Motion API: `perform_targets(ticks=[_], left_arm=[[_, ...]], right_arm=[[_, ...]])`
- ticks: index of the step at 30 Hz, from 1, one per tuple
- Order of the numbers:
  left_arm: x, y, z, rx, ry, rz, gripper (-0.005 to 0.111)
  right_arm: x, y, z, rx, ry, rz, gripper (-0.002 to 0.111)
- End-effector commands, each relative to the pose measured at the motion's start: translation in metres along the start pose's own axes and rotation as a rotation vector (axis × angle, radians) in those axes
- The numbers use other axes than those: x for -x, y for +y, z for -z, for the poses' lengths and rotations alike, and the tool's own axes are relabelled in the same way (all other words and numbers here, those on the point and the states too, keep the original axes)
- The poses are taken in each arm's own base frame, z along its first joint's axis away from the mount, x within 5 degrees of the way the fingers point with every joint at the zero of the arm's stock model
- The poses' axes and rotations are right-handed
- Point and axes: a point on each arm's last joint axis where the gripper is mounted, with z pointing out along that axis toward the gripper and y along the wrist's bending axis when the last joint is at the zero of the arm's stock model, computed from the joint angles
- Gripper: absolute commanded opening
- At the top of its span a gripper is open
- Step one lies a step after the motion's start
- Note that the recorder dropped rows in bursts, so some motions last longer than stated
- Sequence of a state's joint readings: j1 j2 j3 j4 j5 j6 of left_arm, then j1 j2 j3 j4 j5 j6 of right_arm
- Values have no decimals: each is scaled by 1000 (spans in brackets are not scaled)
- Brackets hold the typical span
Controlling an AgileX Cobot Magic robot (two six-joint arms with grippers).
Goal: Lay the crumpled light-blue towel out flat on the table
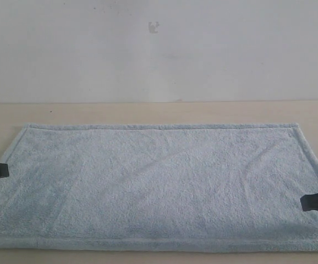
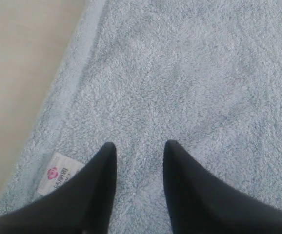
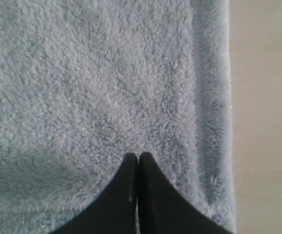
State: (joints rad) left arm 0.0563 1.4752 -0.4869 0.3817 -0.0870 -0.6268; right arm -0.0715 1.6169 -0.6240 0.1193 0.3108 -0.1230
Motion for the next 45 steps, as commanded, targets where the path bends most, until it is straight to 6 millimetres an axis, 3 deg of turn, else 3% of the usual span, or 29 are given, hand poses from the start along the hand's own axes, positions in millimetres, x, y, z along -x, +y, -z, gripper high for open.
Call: perform_targets(ticks=[1, 26, 31, 35, 38, 45], left_arm=[[-1, -2, -1, -13, -4, -1, 31], [-1, -2, -1, -13, -4, -1, 31], [-1, -2, -1, -12, -3, -1, 31], [-2, -2, -1, -10, 0, -1, 31], [-3, -1, -1, 5, 20, -1, 31], [-8, -5, 0, 12, 57, -21, 31]], right_arm=[[-3, -3, -6, -30, 18, 18, 0], [-11, -9, -22, -88, 104, 2, 0], [-20, -23, -18, -253, 196, -72, 0], [-21, -24, -17, -272, 211, -81, 0], [-8, -18, -11, -200, 62, -82, 0], [19, 13, 33, -72, -274, 42, 0]])
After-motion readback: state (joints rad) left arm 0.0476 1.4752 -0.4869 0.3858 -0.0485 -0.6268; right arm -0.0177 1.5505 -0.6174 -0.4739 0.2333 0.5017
